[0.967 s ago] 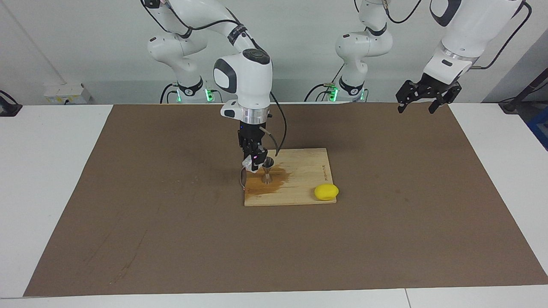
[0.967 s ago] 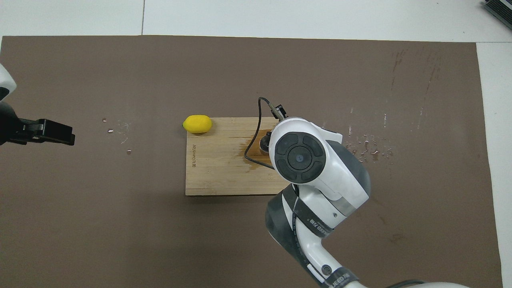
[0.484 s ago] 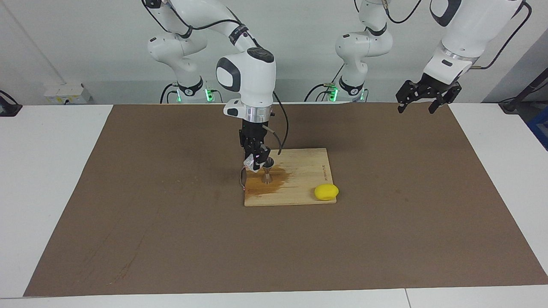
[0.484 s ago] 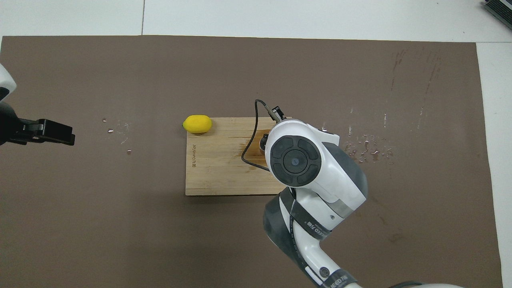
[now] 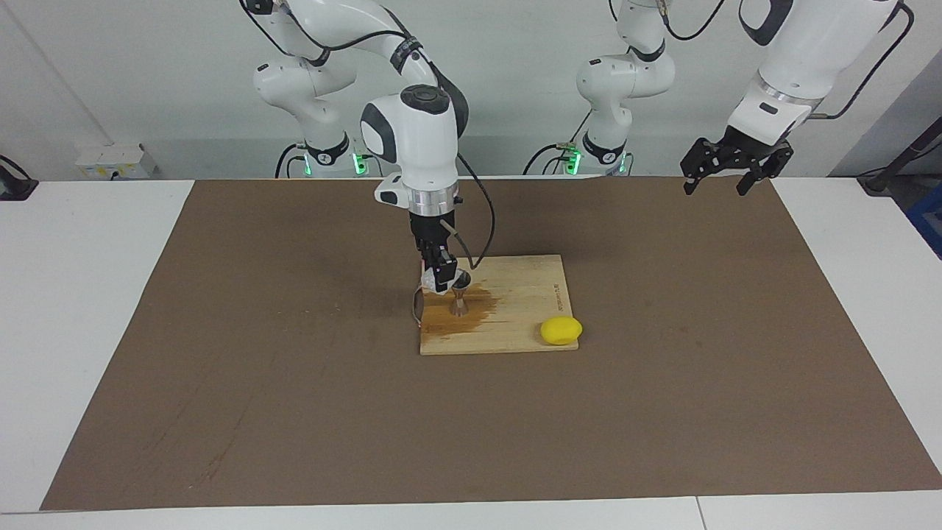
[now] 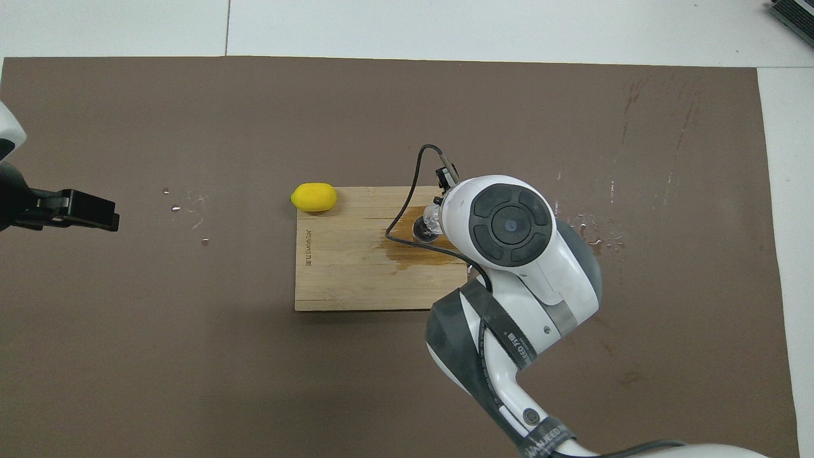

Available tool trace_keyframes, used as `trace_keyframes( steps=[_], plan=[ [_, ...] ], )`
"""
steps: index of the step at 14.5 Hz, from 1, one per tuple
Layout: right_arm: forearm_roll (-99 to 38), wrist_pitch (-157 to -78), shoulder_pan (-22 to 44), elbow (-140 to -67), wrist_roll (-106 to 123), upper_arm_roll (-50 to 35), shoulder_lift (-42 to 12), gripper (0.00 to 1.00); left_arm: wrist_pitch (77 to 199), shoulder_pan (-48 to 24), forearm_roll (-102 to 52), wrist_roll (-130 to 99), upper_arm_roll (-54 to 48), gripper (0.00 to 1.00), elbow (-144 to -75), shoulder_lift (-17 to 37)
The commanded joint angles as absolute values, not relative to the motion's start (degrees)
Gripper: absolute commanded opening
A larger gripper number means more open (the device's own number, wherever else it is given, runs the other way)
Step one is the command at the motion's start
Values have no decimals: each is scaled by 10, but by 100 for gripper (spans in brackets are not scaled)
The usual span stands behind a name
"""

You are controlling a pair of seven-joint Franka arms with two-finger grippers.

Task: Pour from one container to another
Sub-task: 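Tilt the glass cup with the right gripper to pour into the metal cup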

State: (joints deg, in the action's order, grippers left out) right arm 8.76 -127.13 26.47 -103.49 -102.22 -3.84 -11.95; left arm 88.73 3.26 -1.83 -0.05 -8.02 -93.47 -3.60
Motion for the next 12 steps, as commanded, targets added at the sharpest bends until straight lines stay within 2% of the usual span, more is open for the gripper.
trace_keyframes(
  steps=[1,7,12],
  plan=[
    [59,-1268,252,-1024,-1035,-44,-126,0,882,30,-21,-6,-76,100,-948,-51],
    [24,-1270,250,-1027,-1034,-44,-129,0,882,30,-21,-6,-76,100,-948,-51],
    [-52,-1271,215,-1031,-993,-45,-130,0,882,30,-21,-6,-76,100,-948,-51]
  ],
)
